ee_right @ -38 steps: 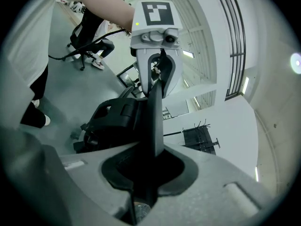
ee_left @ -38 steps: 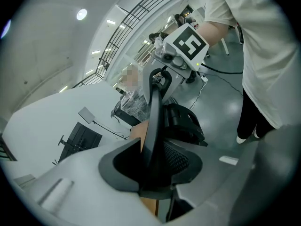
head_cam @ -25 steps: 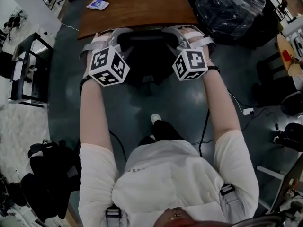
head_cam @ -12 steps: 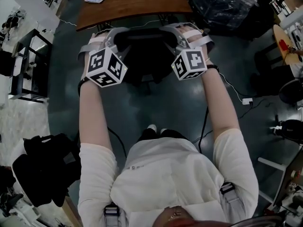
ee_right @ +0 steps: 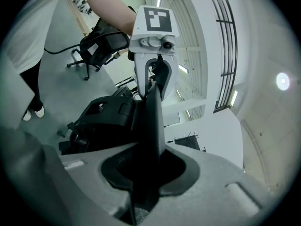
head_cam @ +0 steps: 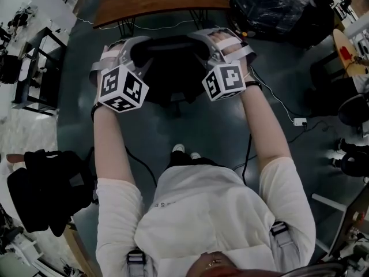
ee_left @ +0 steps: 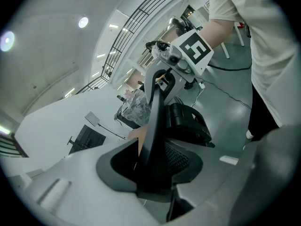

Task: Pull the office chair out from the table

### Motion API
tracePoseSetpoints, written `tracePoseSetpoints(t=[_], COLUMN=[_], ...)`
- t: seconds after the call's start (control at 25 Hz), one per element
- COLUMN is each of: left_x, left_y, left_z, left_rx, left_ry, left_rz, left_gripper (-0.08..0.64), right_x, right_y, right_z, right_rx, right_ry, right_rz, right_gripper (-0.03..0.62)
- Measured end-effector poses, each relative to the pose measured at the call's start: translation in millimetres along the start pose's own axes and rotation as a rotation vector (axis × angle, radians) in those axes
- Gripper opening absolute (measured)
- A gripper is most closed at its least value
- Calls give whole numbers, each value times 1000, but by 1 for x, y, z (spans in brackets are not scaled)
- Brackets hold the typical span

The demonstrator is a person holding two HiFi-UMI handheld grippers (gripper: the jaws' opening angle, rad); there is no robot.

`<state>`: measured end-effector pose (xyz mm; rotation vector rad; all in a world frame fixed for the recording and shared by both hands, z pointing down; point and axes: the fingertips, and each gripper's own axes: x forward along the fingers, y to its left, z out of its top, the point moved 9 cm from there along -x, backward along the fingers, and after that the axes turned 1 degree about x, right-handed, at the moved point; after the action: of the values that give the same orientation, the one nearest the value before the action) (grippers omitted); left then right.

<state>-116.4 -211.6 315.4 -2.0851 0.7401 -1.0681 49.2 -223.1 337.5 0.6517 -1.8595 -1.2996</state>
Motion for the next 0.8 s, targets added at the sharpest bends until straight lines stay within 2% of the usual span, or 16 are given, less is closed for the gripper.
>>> tracePoseSetpoints(t=[0.36,0.52,0.68,0.8], left_x=[-23,-30,-30,-44], left_y=[-26,-32,-37,-43], left_z=[22,22,29,34], left_rx=[-23,-38,-62,-139], left_ry=[51,57,30,-45], left_rz=[33,45,74,137], left_gripper=[158,169,176,184], right_x=[-34,-37,-49,-65], right_y=[11,18,16,15], right_z=[11,17,16,22], right_rx=[-3,-15,92,195], right_ry=[-54,-62,-55,-41], right_rz=[5,-40,-42,-57], right_gripper=[64,69,119,134])
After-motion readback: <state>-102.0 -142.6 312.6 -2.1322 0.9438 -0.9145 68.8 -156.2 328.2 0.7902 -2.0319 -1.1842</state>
